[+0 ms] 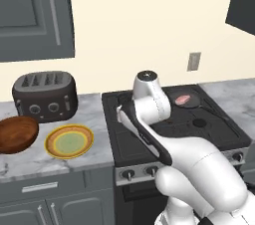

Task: Place one of the steaks on the plate and the other in the bowl. Then place the bowl in the fridge.

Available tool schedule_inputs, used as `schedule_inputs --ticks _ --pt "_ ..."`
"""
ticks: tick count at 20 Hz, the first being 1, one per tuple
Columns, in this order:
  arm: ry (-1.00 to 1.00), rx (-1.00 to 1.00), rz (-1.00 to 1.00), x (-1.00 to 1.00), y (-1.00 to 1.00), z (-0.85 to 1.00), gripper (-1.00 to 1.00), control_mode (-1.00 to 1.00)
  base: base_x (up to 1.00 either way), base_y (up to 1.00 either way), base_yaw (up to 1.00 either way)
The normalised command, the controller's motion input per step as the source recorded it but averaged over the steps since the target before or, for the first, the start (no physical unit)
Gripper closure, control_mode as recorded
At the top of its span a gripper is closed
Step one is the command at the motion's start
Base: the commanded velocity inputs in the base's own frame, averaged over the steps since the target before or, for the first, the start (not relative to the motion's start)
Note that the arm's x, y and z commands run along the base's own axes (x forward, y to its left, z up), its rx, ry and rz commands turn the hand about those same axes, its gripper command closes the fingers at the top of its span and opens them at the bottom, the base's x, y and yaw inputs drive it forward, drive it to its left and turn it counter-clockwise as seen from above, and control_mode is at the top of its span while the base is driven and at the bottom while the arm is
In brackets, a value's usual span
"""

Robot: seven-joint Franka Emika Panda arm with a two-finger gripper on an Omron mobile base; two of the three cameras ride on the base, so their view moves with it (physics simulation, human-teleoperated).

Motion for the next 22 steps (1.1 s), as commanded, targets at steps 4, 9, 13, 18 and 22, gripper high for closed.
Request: schedule_inputs --ticks 4,9,13,18,22 --pt "0.00 0.00 0.00 0.00 0.00 0.00 1.00 1.00 -0.05 0.90 -0.04" --pt "0.00 0.00 0.00 0.00 0.00 0.00 1.00 1.00 -0.03 0.95 -0.04" --pt "0.00 0.00 0.00 0.00 0.00 0.00 1.00 1.00 0.00 0.87 -0.05" --pt "0.00 0.00 0.00 0.00 0.00 0.00 1.00 1.00 0.05 0.62 -0.01" --pt "0.00 0.00 0.00 0.00 0.00 0.00 1.00 1.00 0.26 0.06 0.00"
